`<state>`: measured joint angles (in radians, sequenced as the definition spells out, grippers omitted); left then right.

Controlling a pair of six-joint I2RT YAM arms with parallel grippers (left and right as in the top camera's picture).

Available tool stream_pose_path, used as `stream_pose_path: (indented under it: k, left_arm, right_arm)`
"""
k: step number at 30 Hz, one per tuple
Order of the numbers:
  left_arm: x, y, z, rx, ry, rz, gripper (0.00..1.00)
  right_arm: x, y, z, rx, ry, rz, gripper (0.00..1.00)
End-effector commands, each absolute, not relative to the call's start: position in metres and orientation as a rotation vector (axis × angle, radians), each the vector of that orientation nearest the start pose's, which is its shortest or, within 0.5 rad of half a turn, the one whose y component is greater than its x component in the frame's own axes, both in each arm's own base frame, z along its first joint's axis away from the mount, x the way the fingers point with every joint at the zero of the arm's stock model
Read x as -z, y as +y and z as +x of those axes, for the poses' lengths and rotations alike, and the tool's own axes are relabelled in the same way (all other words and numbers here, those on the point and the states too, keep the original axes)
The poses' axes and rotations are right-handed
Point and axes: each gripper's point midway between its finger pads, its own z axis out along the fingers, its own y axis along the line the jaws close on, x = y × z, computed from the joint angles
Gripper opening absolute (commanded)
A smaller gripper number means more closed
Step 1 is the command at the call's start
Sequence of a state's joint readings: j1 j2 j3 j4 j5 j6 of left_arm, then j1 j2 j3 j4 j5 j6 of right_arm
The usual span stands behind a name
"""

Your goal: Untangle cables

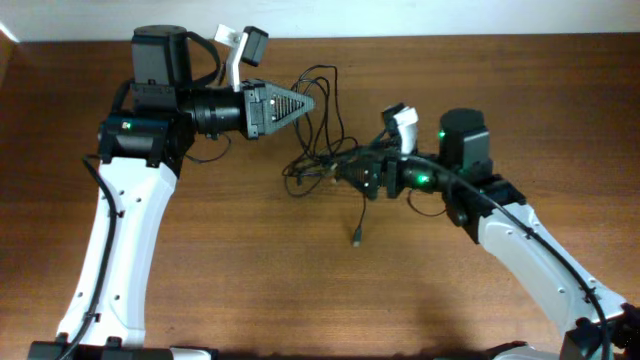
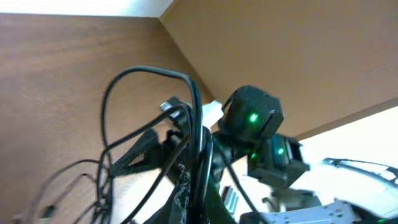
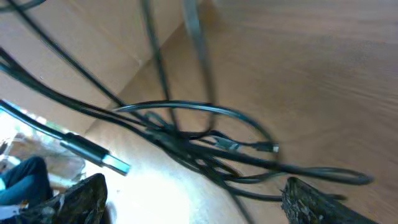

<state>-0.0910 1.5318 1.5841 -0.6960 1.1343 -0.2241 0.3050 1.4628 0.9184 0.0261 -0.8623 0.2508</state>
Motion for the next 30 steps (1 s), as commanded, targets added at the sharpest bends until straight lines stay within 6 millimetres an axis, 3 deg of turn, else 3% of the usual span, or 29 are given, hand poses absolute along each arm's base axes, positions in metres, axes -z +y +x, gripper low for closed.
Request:
stream_pose_path:
  k: [1, 6, 15, 16, 18, 20, 21, 22, 24, 25, 27, 30]
  left_arm:
    - [-0.368, -0.194, 0.347, 1.537, 2.072, 0.444, 0.00]
    - [-0.368, -0.199, 0.344, 1.590, 2.108, 0.393, 0.00]
    - [-0.379, -0.203, 0.331, 1.763, 2.135, 0.336, 0.00]
    - [-0.380, -0.204, 0.329, 1.778, 2.131, 0.346, 0.00]
    - [-0.380, -0.210, 0.325, 1.792, 2.132, 0.369, 0.00]
    - [-0.380, -0.219, 0.319, 1.805, 2.137, 0.399, 0.00]
    - [-0.380, -0.222, 0.317, 1.809, 2.139, 0.411, 0.00]
    - [-0.381, -0.225, 0.316, 1.811, 2.135, 0.425, 0.00]
    - [-0.382, -0.227, 0.315, 1.809, 2.125, 0.441, 0.00]
    - [-0.382, -0.227, 0.316, 1.811, 2.127, 0.436, 0.00]
    - [-0.383, -0.227, 0.316, 1.806, 2.118, 0.445, 0.00]
    - [-0.382, -0.226, 0.321, 1.774, 2.118, 0.434, 0.00]
  right_arm:
    - [-0.223, 0.265, 0.322, -1.244, 1.967, -0.691, 0.84]
    - [-0.219, 0.272, 0.318, -1.240, 1.982, -0.702, 0.68]
    - [-0.212, 0.262, 0.338, -1.099, 2.016, -0.611, 0.68]
    - [-0.210, 0.259, 0.342, -1.072, 2.021, -0.594, 0.70]
    - [-0.209, 0.256, 0.347, -1.032, 2.027, -0.569, 0.86]
    - [-0.211, 0.256, 0.349, -1.026, 2.011, -0.573, 0.87]
    - [-0.213, 0.256, 0.350, -1.027, 2.004, -0.574, 0.80]
    - [-0.213, 0.257, 0.350, -1.027, 2.001, -0.575, 0.66]
    - [-0.214, 0.257, 0.349, -1.034, 1.999, -0.580, 0.48]
    - [-0.214, 0.258, 0.348, -1.040, 1.998, -0.584, 0.26]
    - [-0.214, 0.258, 0.347, -1.045, 1.997, -0.587, 0.04]
    - [-0.214, 0.258, 0.347, -1.046, 1.997, -0.587, 0.04]
